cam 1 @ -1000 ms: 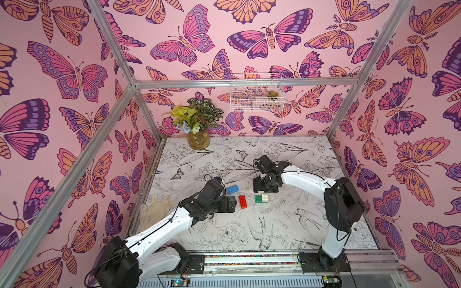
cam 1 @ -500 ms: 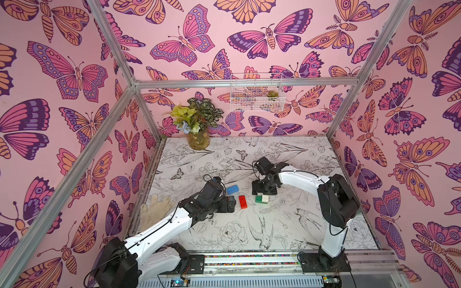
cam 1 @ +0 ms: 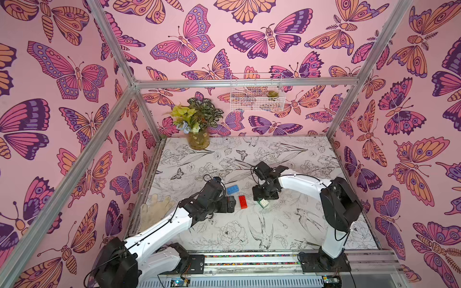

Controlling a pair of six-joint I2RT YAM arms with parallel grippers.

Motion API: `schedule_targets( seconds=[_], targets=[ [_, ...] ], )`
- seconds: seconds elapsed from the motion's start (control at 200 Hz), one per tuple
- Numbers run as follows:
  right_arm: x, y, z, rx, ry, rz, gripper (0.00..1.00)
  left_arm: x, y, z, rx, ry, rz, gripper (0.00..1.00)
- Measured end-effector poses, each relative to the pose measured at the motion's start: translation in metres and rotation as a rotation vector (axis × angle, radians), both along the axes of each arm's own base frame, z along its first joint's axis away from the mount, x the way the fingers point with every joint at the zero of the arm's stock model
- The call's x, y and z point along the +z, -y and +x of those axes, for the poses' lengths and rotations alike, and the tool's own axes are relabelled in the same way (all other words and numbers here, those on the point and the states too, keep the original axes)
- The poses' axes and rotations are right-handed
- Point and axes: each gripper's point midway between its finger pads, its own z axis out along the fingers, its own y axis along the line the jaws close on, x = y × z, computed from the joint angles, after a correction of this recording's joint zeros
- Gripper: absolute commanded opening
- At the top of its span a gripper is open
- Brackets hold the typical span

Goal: Assemble the number 5 with lego
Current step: Adjust the lego brick at the center of the board.

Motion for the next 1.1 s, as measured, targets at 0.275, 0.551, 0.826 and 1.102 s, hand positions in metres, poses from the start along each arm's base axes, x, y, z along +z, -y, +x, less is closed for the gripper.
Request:
schedule_targets(
  seconds=[0.275, 0.551, 0.826, 1.102],
  targets=[
    [0.043, -0.003, 0.017, 0.025, 0.117, -0.044, 0.76, 0.008, -0.005, 0.01, 0.003, 0.009, 0.02, 1.0],
    [0.064, -0.043, 0.002, 0.12, 0.165, -0.02, 0.7, 0.016, -0.013, 0.0, 0.006, 0.031, -0.002, 1.0],
    [0.028, -0.078, -0.018, 0.173, 0.091, -0.022, 0.63, 0.008, -0.024, -0.016, 0.022, 0.021, -0.015, 1.0],
    [-0.006, -0.09, -0.029, 0.191, 0.024, -0.038, 0.61, 0.005, -0.029, -0.022, 0.033, 0.011, -0.018, 1.0]
  ],
)
